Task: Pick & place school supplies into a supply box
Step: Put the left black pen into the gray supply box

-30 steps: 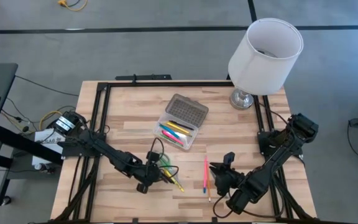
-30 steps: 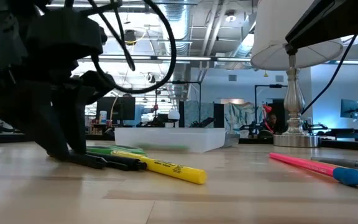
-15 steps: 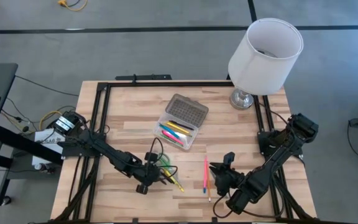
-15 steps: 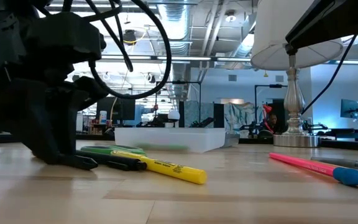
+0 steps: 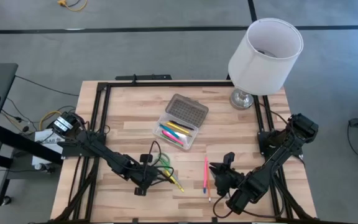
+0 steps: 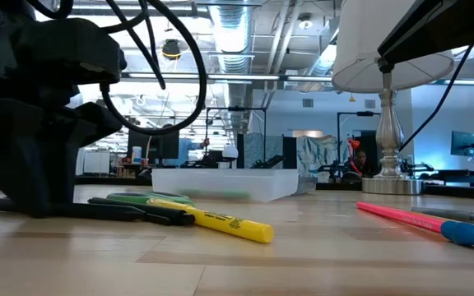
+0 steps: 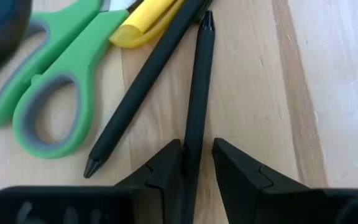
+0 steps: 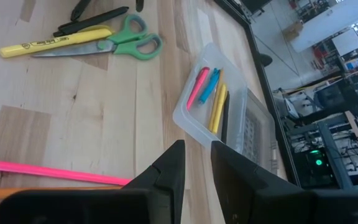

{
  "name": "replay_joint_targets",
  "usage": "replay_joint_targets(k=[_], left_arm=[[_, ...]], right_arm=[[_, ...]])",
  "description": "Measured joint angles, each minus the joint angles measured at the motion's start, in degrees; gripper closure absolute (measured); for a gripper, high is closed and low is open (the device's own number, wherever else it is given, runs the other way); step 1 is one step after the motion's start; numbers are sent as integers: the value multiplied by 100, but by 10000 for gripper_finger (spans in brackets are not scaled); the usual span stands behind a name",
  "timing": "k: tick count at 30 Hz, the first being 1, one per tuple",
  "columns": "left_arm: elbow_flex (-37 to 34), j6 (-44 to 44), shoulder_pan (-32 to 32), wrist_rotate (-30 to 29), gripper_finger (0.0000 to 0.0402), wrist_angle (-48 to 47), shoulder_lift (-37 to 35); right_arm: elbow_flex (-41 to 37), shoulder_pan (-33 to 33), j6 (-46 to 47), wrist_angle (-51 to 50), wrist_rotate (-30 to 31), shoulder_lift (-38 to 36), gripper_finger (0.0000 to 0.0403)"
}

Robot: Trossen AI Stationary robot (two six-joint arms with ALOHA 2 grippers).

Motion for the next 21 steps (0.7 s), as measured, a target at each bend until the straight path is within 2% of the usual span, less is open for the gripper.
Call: replay_joint_targets(k=[16, 21], left_arm=[[-11, 73, 37, 14, 310, -10, 15], [-11, 94, 37, 8, 326, -27, 17]], right_arm=[[0, -2, 0, 22, 1, 0, 329], [0, -2, 0, 29, 0, 0, 329]])
